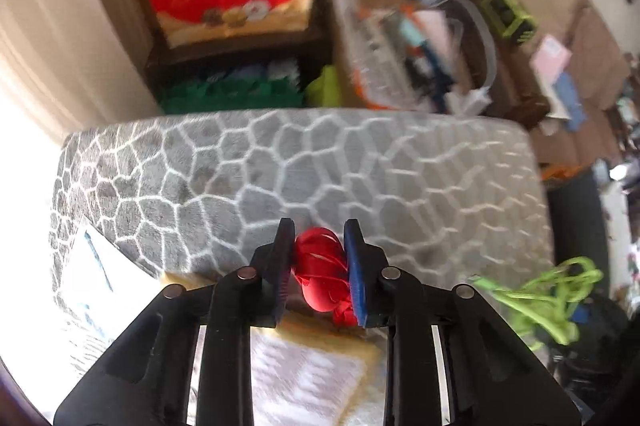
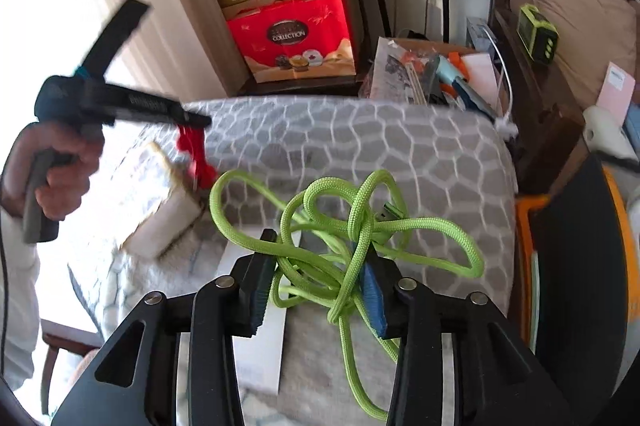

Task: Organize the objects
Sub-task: 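Grasp the lime-green cable with the right tool while the left tool grasps the red cable, then lift the red cable with the left tool while the right tool regrips the green cable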

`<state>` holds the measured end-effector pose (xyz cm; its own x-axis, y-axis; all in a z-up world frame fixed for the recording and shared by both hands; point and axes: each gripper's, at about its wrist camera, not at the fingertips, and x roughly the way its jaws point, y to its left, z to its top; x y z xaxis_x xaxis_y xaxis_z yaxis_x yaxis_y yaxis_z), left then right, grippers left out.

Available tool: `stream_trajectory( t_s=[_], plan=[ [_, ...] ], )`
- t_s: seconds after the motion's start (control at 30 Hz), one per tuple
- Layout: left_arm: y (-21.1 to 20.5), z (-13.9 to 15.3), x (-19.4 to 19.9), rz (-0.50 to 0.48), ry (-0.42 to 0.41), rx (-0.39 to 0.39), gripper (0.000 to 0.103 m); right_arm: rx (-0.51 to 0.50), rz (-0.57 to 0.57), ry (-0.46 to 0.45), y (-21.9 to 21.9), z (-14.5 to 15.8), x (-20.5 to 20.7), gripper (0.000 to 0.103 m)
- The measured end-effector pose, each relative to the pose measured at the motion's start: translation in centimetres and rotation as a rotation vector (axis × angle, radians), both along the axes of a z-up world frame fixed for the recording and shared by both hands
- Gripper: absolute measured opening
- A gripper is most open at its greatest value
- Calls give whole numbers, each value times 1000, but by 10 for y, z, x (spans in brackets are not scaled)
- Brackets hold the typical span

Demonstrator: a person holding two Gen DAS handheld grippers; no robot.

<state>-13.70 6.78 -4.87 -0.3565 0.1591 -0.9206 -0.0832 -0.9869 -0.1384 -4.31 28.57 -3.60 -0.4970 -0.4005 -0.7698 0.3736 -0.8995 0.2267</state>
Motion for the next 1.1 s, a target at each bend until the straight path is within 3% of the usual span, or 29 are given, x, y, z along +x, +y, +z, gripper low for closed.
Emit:
stream_trajectory(
  t_s=[0.07, 0.27, 0.43, 0.63, 0.77, 0.83, 0.9, 1.1],
  plan=[
    [8, 12, 13, -40, 30, 13, 22, -9, -4, -26, 6, -7, 18, 46],
    [58, 41, 66, -250, 93, 36, 22, 9, -4, -7, 23, -7, 69, 72],
    [83, 27, 93, -341, 41, 41, 22, 17, -31, 30, 38, 0, 96, 81],
    [71, -4, 121, -290, -22, 84, 24, 4, -73, 51, 54, 7, 104, 81],
    [65, -16, 125, -249, -56, 62, 26, -20, -94, 39, 64, 6, 102, 81],
    [62, -21, 127, -215, -58, 24, 38, -16, -109, 34, 65, 4, 101, 81],
    [59, -24, 131, -167, -71, -9, 58, -19, -114, 32, 66, 4, 103, 81],
    [41, -36, 155, -32, -99, 16, 66, 8, -114, 19, 66, -3, 111, 81]
  ],
)
